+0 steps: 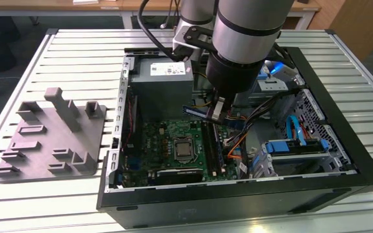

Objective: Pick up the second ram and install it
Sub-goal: 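Insert the second ram into the second slot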

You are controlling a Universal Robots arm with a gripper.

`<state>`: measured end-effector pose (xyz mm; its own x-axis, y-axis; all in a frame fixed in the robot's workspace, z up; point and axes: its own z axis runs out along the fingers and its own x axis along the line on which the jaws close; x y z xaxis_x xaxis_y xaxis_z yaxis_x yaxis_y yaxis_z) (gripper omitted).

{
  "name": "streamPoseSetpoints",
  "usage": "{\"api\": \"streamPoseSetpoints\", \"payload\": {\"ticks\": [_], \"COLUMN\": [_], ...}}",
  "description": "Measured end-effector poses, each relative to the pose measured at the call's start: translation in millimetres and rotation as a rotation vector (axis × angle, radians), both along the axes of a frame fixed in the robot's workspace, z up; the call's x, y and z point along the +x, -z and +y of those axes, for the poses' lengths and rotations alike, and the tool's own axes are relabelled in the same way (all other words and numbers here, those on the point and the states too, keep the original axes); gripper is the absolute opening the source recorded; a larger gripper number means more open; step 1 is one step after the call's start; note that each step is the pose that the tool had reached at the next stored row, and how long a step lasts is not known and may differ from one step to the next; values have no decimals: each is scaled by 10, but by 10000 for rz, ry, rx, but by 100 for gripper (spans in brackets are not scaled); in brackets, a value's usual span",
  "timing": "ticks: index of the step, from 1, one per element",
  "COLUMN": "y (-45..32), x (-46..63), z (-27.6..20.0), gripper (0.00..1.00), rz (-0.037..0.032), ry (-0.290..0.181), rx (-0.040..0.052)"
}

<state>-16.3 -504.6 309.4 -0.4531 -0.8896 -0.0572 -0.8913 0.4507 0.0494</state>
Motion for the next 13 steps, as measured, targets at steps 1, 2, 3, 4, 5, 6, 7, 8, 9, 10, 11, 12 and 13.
{"api": "streamPoseSetpoints", "payload": {"ticks": [1,2,3,4,5,6,7,8,9,10,11,12,13], "y": [0,0,1,2,2,2,2,3,3,3,4,4,4], "x": [0,0,0,0,0,0,0,0,0,0,0,0,0], "z": [0,0,0,0,0,0,0,0,0,0,0,0,0], "gripper": [14,14,14,14,14,14,14,14,14,14,14,14,14], "rz": [0,0,0,0,0,0,0,0,0,0,0,0,0], "ry": [83,167,248,333,411,485,552,617,682,749,822,888,952], "rx": [0,0,1,1,0,0,0,0,1,0,1,0,0]}}
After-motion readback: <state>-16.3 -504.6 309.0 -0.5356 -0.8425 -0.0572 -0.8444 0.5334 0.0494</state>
